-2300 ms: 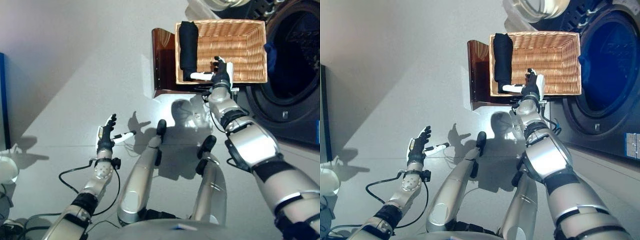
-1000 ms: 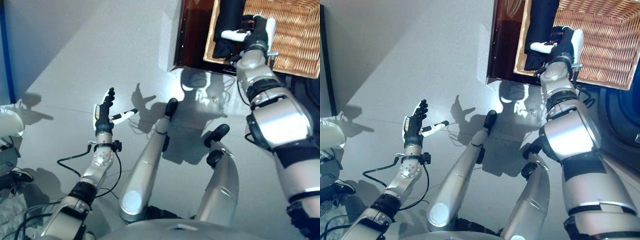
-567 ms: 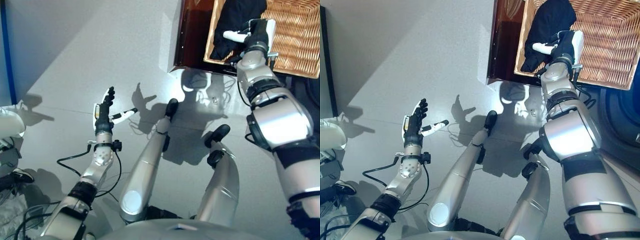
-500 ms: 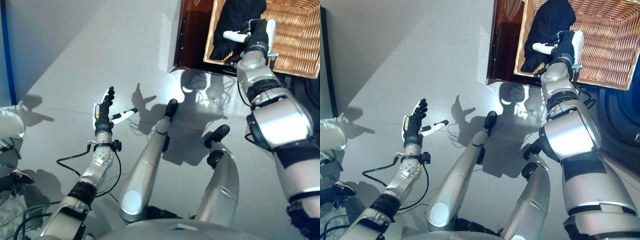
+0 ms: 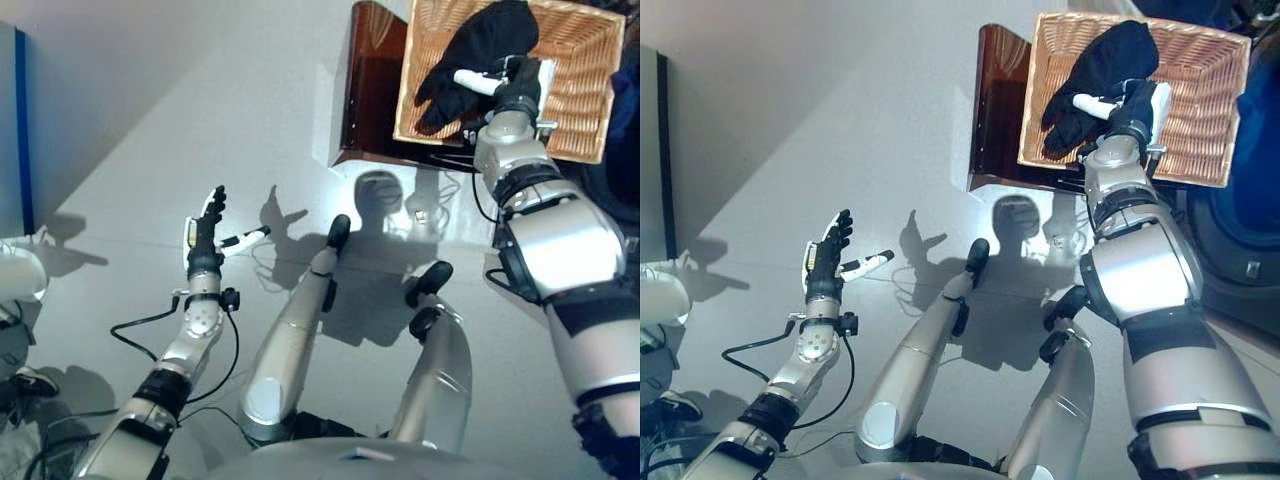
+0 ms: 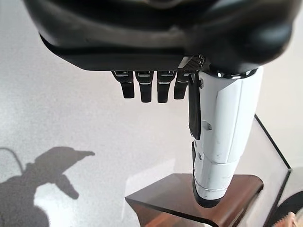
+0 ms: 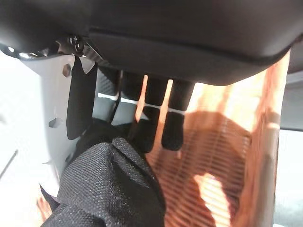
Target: Pick up the clothes and place them into the washing machine
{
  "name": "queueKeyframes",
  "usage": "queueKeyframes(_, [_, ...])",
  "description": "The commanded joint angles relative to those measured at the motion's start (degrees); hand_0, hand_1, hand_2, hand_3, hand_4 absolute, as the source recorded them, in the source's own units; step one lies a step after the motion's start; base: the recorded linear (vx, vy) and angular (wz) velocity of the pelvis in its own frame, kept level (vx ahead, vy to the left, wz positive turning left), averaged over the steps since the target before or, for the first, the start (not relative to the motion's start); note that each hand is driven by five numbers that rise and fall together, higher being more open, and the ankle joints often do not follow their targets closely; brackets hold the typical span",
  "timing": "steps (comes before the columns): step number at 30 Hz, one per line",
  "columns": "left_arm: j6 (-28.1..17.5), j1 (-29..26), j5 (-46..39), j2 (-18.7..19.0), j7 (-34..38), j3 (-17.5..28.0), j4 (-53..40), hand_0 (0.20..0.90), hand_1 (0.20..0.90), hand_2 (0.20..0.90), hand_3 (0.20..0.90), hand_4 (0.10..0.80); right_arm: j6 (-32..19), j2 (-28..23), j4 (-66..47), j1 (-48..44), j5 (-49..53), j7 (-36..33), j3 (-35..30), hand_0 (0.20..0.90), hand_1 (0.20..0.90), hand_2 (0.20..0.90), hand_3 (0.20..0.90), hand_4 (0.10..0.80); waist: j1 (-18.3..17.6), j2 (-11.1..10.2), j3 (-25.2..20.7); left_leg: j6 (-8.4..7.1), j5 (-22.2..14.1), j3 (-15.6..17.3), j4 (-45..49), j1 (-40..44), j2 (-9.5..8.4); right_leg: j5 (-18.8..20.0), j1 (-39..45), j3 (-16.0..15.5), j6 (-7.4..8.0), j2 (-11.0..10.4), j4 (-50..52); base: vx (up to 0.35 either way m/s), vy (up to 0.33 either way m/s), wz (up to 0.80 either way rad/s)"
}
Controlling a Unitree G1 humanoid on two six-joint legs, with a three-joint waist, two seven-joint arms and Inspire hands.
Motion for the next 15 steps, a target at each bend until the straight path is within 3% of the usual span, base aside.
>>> queueKeyframes(1, [-2.7,3.5,1.0,3.4,0.4,1.9,-0.7,0.900,0.900,0.900,0.900,0.800,-4.6,-4.3,-7.5,1.8,2.6,-2.6,1.1,0.200,0.200,0.200,0.200,0.300,-1.0,1.5,-2.3,-3.20,-6.7,2.5,3.1,-3.0,0.35,-1.6,5.1,0.7,0.16,-0.4,-5.4,0.013,-0.011,-0.12])
queueKeyframes(12, [-1.7,5.5,0.3,2.5,-2.2,1.0,4.5,0.900,0.900,0.900,0.900,0.800,-8.2,-2.6,-11.9,9.6,10.9,-1.4,-6.0,0.200,0.200,0.200,0.200,0.300,-3.7,1.8,-5.2,-3.03,-6.6,3.9,0.5,3.9,0.61,0.1,11.4,1.6,0.86,-0.1,-9.5,0.020,0.004,-0.15])
queueKeyframes(13, [-1.5,5.8,0.4,2.2,-2.9,0.8,5.0,0.900,0.900,0.900,0.900,0.800,-9.0,-1.9,-12.7,11.4,12.7,-0.6,-7.3,0.200,0.200,0.200,0.200,0.300,-4.1,2.2,-5.4,-2.56,-4.9,4.7,0.1,4.3,0.69,1.6,11.8,1.3,0.49,-0.1,-10.2,-0.066,0.020,-0.10])
queueKeyframes(15, [-1.6,6.1,0.2,2.0,-3.3,0.6,5.7,0.900,0.900,0.900,0.900,0.800,-10.2,-0.9,-14.1,13.0,15.0,-0.1,-8.7,0.200,0.200,0.200,0.200,0.300,-4.6,2.5,-5.9,-2.53,-4.8,4.9,-0.3,5.2,0.75,1.6,12.7,1.5,0.51,-0.1,-10.7,-0.009,0.017,-0.14])
